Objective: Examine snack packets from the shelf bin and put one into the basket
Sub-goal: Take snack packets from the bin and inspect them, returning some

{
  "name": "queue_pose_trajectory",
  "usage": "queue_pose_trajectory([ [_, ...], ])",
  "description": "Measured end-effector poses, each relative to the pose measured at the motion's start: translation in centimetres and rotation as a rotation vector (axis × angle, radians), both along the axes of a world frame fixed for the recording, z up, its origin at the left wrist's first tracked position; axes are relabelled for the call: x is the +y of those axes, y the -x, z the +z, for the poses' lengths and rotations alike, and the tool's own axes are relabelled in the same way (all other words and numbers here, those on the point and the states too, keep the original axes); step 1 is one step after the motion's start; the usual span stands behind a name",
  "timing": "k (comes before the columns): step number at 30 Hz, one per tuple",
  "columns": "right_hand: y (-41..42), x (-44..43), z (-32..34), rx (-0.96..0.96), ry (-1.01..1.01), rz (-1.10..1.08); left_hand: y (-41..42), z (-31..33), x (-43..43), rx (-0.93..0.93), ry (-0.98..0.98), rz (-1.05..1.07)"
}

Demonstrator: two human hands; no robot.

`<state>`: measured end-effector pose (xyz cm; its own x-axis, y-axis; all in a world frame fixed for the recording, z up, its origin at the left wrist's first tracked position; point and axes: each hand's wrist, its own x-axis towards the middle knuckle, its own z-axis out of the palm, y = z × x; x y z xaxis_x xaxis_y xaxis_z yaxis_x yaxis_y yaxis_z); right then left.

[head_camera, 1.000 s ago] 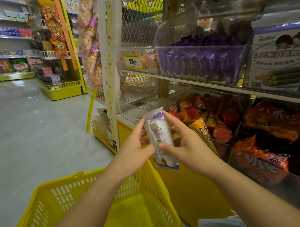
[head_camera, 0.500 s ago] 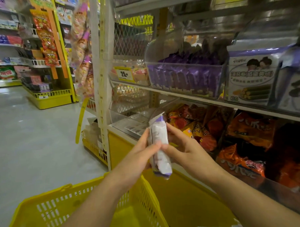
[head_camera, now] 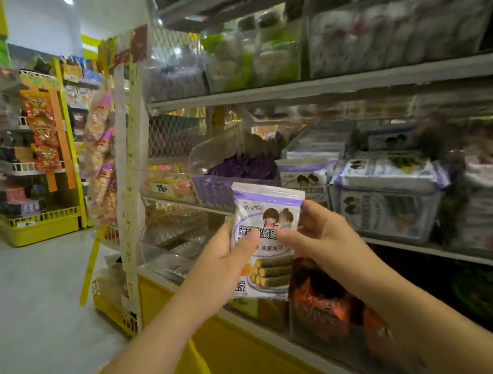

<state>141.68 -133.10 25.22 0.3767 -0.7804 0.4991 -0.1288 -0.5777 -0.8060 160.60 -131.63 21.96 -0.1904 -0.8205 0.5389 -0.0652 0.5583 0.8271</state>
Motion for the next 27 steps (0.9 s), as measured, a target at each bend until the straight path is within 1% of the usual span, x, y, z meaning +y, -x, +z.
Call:
queue_pose_trajectory([
  [3,3.1,0.6,4.7,0.070,0.085,-0.042,2.5,4.1,-0.1,-0.100,0.169,-0.020],
  [6,6.8,1.4,9.7,0.118,0.174,-0.052,5.4,8.6,-0.8,-0.213,0.284,-0.042],
  [8,9.3,1.7,12.6,0.199,0.237,-0.103,7.4,11.4,-1.7,-0.270,0.358,-0.046],
  [12,13.6,1.2,16.3,0.383,0.322,-0.305,11.6,15.8,-4.0,-0.389,0.507,-0.021],
  [14,15.2,0.4,17.2,0.494,0.487,-0.483,13.4,17.1,-5.9,-0.420,0.572,0.015],
  [15,16.0,0.1,17.4,0.558,0.569,-0.603,14.2,17.5,-7.0,-0.436,0.590,0.062],
  [17,17.5,-0.4,17.6,0.626,0.651,-0.802,15.4,18.0,-9.8,-0.507,0.611,0.231],
  [19,19.0,-1.3,17.4,0.651,0.643,-0.897,16.5,18.2,-12.4,-0.627,0.614,0.379],
  [20,19.8,-1.7,17.2,0.678,0.615,-0.930,17.3,18.4,-13.5,-0.694,0.623,0.415],
  [22,21.0,-2.6,17.0,0.759,0.571,-0.997,19.1,19.0,-15.8,-0.821,0.664,0.427],
  [24,21.9,-3.1,17.2,0.816,0.583,-1.043,21.3,19.9,-18.4,-0.947,0.690,0.420],
  [26,22.6,-3.2,17.7,0.819,0.615,-1.042,23.2,20.7,-20.7,-1.012,0.618,0.416],
  [27,22.9,-3.3,17.7,0.826,0.622,-1.027,24.1,20.9,-21.6,-1.013,0.573,0.390],
])
